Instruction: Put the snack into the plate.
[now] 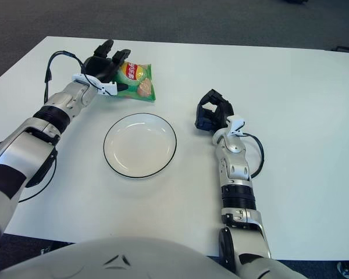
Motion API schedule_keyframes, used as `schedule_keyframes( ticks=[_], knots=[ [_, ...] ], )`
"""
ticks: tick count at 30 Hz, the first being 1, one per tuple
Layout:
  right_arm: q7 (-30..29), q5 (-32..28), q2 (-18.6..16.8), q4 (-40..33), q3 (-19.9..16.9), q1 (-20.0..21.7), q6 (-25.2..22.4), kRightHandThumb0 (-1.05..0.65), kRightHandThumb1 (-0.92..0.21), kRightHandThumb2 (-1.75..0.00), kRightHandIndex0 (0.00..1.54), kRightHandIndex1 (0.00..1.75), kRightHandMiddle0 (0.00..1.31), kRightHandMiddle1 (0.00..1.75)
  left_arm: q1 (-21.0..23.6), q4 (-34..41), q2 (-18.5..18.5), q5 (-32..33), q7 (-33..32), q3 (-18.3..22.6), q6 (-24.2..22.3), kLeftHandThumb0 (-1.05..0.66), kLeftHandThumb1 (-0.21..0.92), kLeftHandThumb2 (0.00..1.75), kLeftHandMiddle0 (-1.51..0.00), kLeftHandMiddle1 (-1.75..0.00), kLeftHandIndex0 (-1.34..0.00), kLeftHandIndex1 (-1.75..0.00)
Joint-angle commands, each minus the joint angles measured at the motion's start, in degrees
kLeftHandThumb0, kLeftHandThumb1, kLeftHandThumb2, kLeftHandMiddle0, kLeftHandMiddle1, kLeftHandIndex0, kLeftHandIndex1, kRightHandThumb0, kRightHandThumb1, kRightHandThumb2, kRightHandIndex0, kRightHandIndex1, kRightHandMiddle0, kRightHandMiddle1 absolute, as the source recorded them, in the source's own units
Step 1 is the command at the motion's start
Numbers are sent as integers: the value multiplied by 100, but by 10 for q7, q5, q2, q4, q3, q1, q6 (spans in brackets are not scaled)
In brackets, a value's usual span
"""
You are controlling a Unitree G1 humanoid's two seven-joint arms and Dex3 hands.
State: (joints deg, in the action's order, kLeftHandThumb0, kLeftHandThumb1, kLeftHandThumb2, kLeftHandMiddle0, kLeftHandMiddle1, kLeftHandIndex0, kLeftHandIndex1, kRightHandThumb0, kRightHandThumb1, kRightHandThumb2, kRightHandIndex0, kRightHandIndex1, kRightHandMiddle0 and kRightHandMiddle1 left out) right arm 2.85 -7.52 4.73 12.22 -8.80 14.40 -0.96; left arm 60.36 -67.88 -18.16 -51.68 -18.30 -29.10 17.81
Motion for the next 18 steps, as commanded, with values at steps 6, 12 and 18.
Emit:
schedule_keyframes(
  ticks=[6,12,18],
  knots=[
    [-8,2,-19,30,6,-69,-21,-50,-27,-137,127,175,65,175,13,-38,12,38,6,-1,8,-101,92,79,0,0,0,-40],
    [-3,-1,-17,23,9,-74,-20,-50,-28,-137,125,175,65,175,13,-53,24,48,2,-8,3,-101,92,79,0,0,0,-42],
    [6,-4,-16,22,9,-77,-15,-49,-29,-136,126,175,64,175,11,-64,31,54,9,-11,-3,-100,92,79,-1,-1,0,-45]
  ],
)
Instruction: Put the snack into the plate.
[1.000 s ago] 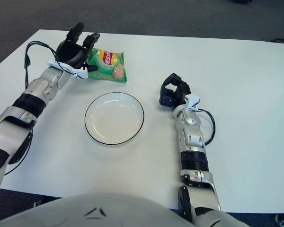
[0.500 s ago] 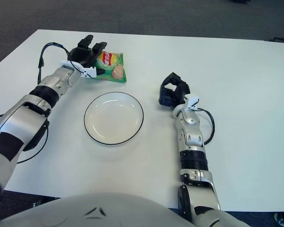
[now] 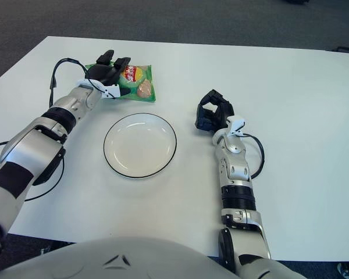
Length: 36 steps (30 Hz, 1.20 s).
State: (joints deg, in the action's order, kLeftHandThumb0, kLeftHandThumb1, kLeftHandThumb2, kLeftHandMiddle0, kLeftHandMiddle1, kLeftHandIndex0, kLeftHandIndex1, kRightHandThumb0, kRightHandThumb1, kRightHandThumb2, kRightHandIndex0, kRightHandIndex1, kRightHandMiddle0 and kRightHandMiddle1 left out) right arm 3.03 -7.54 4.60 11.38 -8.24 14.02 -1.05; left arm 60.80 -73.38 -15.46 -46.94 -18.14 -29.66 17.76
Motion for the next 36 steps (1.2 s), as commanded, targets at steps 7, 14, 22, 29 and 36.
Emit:
schedule_keyframes(
  ticks=[7,14,22,29,36],
  knots=[
    [8,1,-12,25,7,-77,-15,-49,-30,-134,128,175,63,175,-3,-7,1,6,-1,-14,0,-100,92,80,-10,-27,0,-67],
    [5,-1,-11,14,9,-80,-26,-49,-30,-133,129,175,62,175,-17,-8,-4,5,-45,-18,12,-84,81,74,-12,-143,0,-130],
    [4,4,-7,5,12,-81,-39,-49,-30,-134,127,175,63,175,-27,-15,-9,4,-87,-24,21,-4,42,116,-59,-160,-27,-173],
    [3,4,-6,1,13,-80,-47,-49,-29,-135,124,175,63,175,-29,-20,-10,-6,-123,-40,7,0,20,134,-82,-139,-52,-174],
    [1,3,-7,8,11,-75,-47,-49,-29,-135,126,175,64,175,-31,-11,-10,-15,-196,-51,-14,0,-1,152,-100,-122,-73,-175]
  ],
)
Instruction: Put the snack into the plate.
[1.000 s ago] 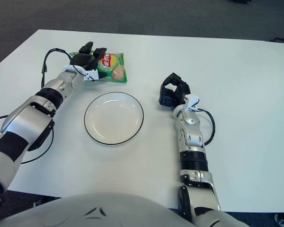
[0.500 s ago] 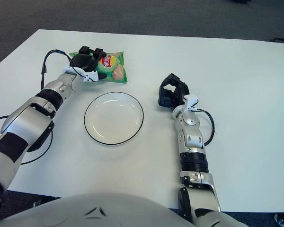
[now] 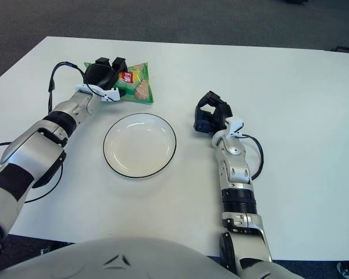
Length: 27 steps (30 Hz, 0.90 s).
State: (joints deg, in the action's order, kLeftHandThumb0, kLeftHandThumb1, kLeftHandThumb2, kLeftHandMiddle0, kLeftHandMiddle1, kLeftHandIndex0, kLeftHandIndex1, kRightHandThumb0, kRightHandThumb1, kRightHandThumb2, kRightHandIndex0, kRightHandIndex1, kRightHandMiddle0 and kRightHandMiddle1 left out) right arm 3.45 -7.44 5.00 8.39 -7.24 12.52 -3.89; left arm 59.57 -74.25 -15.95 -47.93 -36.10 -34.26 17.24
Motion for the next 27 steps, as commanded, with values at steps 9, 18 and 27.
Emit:
schedule_keyframes(
  ticks=[9,18,27],
  knots=[
    [-3,4,-10,42,2,-58,-14,-49,-29,-135,127,175,64,175,-26,0,-5,41,-11,28,24,0,-7,165,-99,-144,-70,-175],
    [-3,6,-7,37,5,-57,-23,-49,-29,-135,127,175,64,175,-32,45,-16,99,18,74,98,0,-4,167,-93,-157,-66,-175],
    [0,9,-2,44,5,-52,-23,-49,-28,-136,125,175,64,175,-46,85,-10,200,82,158,166,0,-4,169,-92,-162,-65,-175]
  ],
)
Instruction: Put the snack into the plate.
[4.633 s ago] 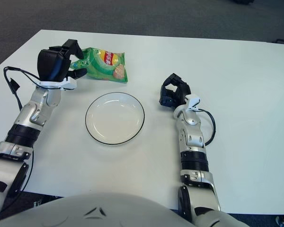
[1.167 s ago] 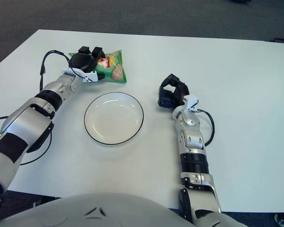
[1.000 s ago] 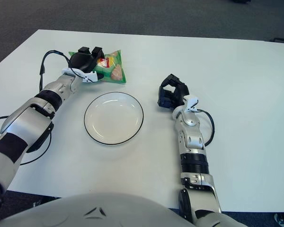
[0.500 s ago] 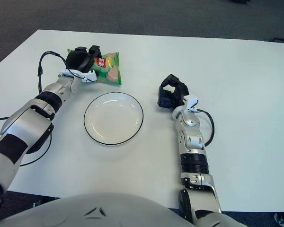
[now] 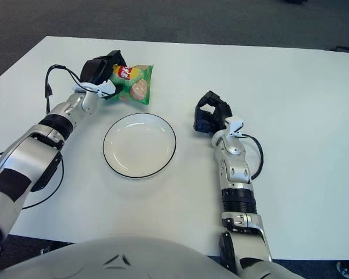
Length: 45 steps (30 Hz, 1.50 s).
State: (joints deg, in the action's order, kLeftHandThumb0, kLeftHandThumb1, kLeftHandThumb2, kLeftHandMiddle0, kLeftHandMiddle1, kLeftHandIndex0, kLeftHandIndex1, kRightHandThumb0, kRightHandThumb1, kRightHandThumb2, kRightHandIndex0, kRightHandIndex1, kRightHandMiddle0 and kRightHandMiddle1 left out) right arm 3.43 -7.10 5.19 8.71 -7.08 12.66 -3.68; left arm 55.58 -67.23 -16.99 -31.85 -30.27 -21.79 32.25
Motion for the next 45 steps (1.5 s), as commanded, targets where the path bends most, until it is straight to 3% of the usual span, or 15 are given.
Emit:
schedule_keyframes(
  ticks=[1,15,25,34,45],
  knots=[
    [0,6,-4,41,4,-53,-26,-49,-28,-136,125,175,64,175,-7,19,2,50,31,42,20,0,-4,169,-92,-163,-66,-175],
    [8,3,1,62,0,-44,-16,-49,-30,-134,121,175,63,175,-16,129,-1,116,91,114,67,0,-8,174,-92,-167,-68,-175],
    [11,5,3,75,-1,-39,-7,-49,-29,-135,124,175,63,175,-77,298,0,146,149,148,31,0,-8,175,-92,-169,-69,-175],
    [7,8,3,80,0,-35,-2,-49,-29,-135,125,175,64,175,-111,361,14,165,183,156,49,0,-6,175,-88,-174,-68,-175],
    [9,8,7,82,-1,-32,-8,-49,-28,-136,124,175,64,175,-207,543,11,189,272,145,37,0,-8,175,-90,-171,-70,-175]
  ],
)
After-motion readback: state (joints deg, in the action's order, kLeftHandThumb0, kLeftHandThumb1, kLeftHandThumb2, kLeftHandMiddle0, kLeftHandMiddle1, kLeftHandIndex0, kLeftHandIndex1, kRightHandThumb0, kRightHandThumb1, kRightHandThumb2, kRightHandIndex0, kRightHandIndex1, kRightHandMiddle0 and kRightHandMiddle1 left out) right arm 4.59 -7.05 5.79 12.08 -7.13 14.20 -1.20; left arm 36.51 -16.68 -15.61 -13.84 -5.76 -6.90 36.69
